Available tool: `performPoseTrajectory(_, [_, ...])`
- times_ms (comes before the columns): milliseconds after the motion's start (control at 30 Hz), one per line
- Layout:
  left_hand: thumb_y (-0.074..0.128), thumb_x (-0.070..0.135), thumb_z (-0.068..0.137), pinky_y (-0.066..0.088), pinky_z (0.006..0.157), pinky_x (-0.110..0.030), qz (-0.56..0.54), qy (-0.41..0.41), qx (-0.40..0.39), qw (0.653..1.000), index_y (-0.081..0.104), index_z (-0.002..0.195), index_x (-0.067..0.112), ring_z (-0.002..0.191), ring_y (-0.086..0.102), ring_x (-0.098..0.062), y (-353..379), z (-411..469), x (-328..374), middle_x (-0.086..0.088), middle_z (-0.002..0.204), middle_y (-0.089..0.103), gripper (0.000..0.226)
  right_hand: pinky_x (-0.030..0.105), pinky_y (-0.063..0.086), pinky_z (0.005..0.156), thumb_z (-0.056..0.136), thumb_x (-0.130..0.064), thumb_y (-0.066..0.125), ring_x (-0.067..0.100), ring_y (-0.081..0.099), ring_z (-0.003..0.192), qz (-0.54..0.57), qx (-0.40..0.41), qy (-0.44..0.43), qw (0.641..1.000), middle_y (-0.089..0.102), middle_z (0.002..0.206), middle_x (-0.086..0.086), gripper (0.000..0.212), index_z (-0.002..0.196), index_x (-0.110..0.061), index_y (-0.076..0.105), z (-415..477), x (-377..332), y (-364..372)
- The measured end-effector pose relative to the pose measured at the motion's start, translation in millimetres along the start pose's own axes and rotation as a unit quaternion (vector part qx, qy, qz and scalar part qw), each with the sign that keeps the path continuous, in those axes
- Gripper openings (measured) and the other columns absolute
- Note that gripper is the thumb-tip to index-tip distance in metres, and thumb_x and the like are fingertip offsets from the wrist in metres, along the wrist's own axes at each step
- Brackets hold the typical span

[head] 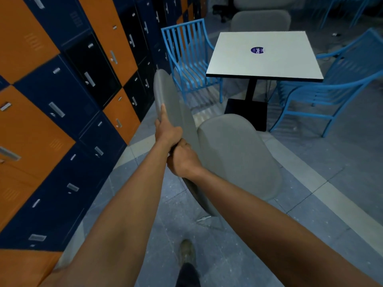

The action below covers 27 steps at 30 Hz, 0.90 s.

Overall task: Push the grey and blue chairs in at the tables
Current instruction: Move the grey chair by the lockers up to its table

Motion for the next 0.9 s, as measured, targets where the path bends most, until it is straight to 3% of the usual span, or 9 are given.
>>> performPoseTrajectory(167, [0.054, 0.009, 0.086, 0.050, 0.101, -0.045, 0.006, -0.020, -0.020, 1.000, 0.001, 0.160, 0.043, 0.126, 0.049, -0.034, 0, 53, 0, -0.010, 0.156, 0.030, 0.097, 0.043, 0.047, 0.104, 0.092, -0.020, 0.063, 0.036, 0.052, 0.127, 0.005, -0.005, 0.038, 0.999, 0.047, 0.142, 0.020, 0.064, 0.147, -0.003, 0.036, 57, -7, 0])
performPoseTrajectory(367, [0.052, 0.011, 0.087, 0.050, 0.104, -0.051, 0.008, -0.052, -0.048, 0.997, -0.002, 0.158, 0.046, 0.125, 0.051, -0.036, 2, 119, -6, -0.012, 0.154, 0.036, 0.096, 0.035, 0.046, 0.090, 0.092, -0.019, 0.063, 0.032, 0.056, 0.122, -0.031, -0.012, 0.039, 0.999, 0.050, 0.140, 0.017, 0.057, 0.143, -0.002, 0.043, 124, -22, 0])
performPoseTrajectory(467, [0.053, 0.014, 0.085, 0.051, 0.101, -0.049, 0.009, -0.059, -0.045, 0.997, -0.002, 0.158, 0.046, 0.123, 0.053, -0.038, 6, 148, -9, -0.012, 0.154, 0.038, 0.097, 0.034, 0.048, 0.092, 0.092, -0.019, 0.062, 0.030, 0.056, 0.121, -0.049, -0.020, 0.037, 0.998, 0.049, 0.142, 0.015, 0.054, 0.142, -0.005, 0.046, 151, -24, 2])
performPoseTrajectory(633, [0.053, 0.016, 0.080, 0.047, 0.084, -0.040, 0.006, -0.047, -0.032, 0.998, -0.003, 0.155, 0.053, 0.106, 0.053, -0.030, 11, 158, -18, -0.009, 0.151, 0.036, 0.100, 0.037, 0.050, 0.088, 0.090, -0.028, 0.061, 0.031, 0.058, 0.116, -0.032, -0.022, 0.017, 0.999, 0.052, 0.138, 0.014, 0.055, 0.140, -0.009, 0.048, 156, -16, 4])
performPoseTrajectory(700, [0.054, 0.016, 0.080, 0.052, 0.089, -0.041, -0.050, -0.048, -0.041, 0.997, 0.002, 0.154, 0.057, 0.106, 0.053, -0.025, 11, 157, -18, -0.005, 0.151, 0.039, 0.100, 0.041, 0.053, 0.092, 0.084, -0.047, 0.069, 0.026, 0.062, 0.113, 0.057, -0.036, 0.050, 0.996, 0.059, 0.135, 0.007, 0.074, 0.144, -0.014, 0.044, 151, -2, -1])
performPoseTrajectory(767, [0.065, 0.021, 0.082, 0.055, 0.091, -0.040, -0.158, -0.047, -0.058, 0.985, 0.012, 0.152, 0.060, 0.113, 0.057, -0.021, 12, 152, -22, 0.006, 0.148, 0.044, 0.096, 0.042, 0.052, 0.099, 0.080, -0.070, 0.067, 0.017, 0.065, 0.112, 0.136, -0.072, 0.047, 0.987, 0.066, 0.130, -0.004, 0.076, 0.140, -0.024, 0.054, 143, 11, -6])
performPoseTrajectory(833, [0.074, 0.044, 0.083, 0.057, 0.089, -0.038, -0.295, -0.090, -0.065, 0.949, 0.026, 0.152, 0.056, 0.114, 0.063, -0.016, 12, 141, -40, 0.011, 0.142, 0.054, 0.084, 0.035, 0.045, 0.106, 0.082, -0.088, 0.048, 0.013, 0.061, 0.122, 0.126, -0.109, 0.050, 0.985, 0.065, 0.137, -0.009, 0.078, 0.136, -0.034, 0.061, 134, 37, -13])
performPoseTrajectory(900, [0.069, 0.072, 0.078, 0.057, 0.091, -0.041, -0.396, -0.175, -0.090, 0.897, 0.056, 0.140, 0.042, 0.110, 0.070, -0.018, 27, 116, -70, 0.005, 0.130, 0.068, 0.070, 0.034, 0.038, 0.110, 0.090, -0.084, 0.035, 0.021, 0.053, 0.135, 0.081, -0.114, 0.098, 0.985, 0.057, 0.148, 0.001, 0.081, 0.140, -0.026, 0.060, 125, 90, -26])
Point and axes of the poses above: each hand's wrist, its own z-axis towards the middle knuckle, its own y-axis out of the palm, x = y × z, the point moved 10 cm from there along z, towards the middle knuckle
